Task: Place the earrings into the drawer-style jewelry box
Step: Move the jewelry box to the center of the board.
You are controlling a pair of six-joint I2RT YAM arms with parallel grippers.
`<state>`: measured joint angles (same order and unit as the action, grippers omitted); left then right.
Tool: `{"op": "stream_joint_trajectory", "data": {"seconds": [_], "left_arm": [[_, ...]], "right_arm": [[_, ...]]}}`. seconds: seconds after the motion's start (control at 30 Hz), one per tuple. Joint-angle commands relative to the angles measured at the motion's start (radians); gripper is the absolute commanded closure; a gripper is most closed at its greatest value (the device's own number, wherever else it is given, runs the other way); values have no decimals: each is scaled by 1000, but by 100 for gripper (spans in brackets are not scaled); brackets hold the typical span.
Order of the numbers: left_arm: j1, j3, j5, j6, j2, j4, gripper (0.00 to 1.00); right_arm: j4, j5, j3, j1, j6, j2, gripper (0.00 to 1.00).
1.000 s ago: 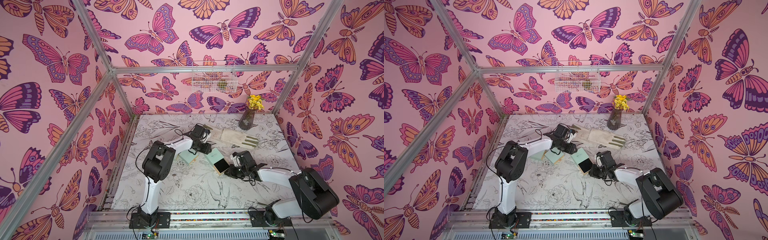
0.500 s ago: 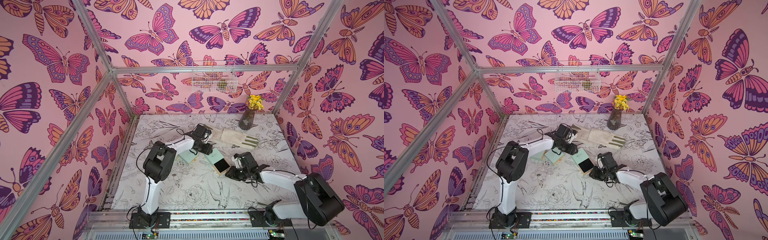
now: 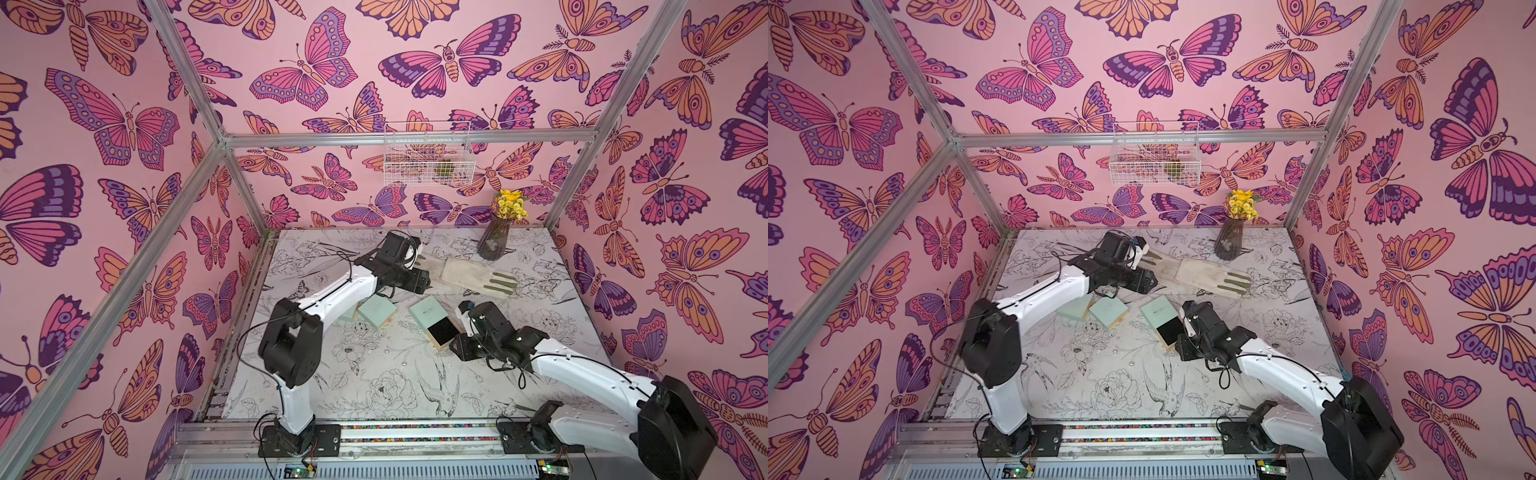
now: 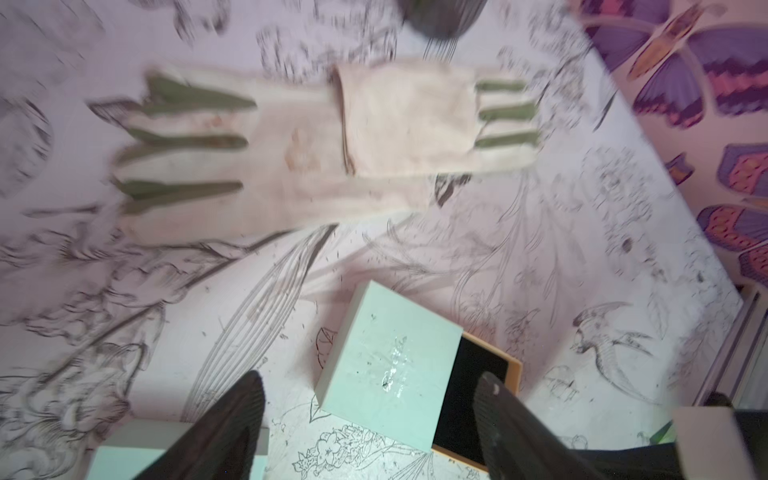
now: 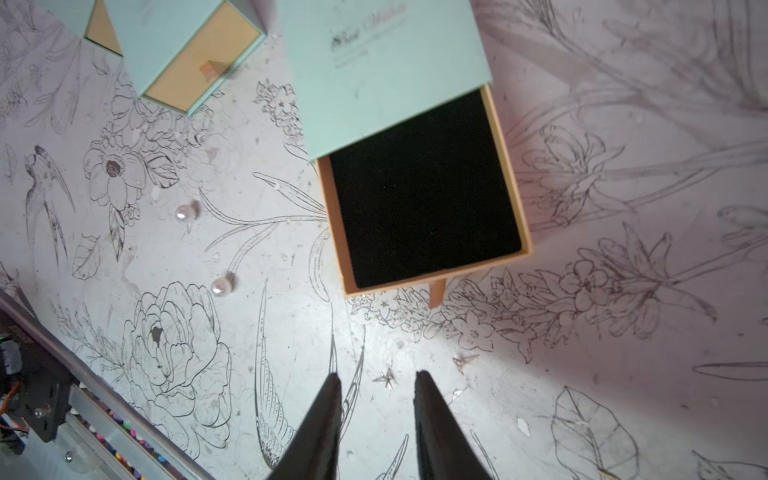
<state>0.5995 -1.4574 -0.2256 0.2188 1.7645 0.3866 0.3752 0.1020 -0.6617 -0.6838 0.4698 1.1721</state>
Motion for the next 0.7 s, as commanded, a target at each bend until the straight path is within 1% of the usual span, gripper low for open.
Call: {"op": "stream_joint_trajectory", "data": {"seconds": [0.0,0.1,0.2,0.3,0.43,0.5,0.67], "left_arm": [[-20,130,64,58,-112,-59,16],[-29,252,86,83,-219,-99,16],[-29,350,107,90,-298,-106,16],[-29,440,118,106,-361,-107,16],[-15,511,118,119,-381,-107,16],[-9,529,116,132,-374,-112,16],[-10,549,91,176,-348,-154,16]], "right_arm": [[110,-89,-64,-23,-61,26,67],[184,-129,-130,-24,-61,56,68],[268,-182,-194,-18,-59,79,68],[328,-186,-233,16,-63,90,69],[350,-155,-249,100,-66,101,70],[346,-142,-264,121,-86,122,70],[339,-131,-329,121,-151,221,61]]}}
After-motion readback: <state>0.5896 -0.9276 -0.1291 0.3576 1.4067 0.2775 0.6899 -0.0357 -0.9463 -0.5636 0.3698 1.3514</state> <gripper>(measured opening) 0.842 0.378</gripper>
